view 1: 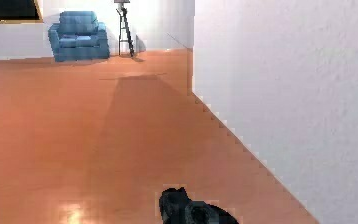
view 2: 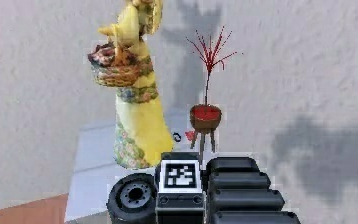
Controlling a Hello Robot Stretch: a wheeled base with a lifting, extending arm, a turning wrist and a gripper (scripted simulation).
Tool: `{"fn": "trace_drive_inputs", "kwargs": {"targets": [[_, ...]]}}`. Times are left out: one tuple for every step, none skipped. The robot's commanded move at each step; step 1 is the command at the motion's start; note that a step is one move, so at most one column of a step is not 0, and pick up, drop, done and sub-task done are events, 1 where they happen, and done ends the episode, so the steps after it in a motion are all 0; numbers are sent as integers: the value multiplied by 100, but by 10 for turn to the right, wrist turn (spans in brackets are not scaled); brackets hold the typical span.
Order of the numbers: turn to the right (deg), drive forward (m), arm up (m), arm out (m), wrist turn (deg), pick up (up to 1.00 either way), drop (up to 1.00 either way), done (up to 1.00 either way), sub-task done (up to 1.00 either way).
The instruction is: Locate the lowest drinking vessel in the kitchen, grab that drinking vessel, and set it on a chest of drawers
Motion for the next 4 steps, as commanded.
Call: {"fn": "trace_drive_inputs", "kwargs": {"targets": [[450,0,0,0,0,0,0,0,0],[120,0,0,0,0,0,0,0,0],[-450,0,0,0,0,0,0,0,0],[-450,0,0,0,0,0,0,0,0]]}}
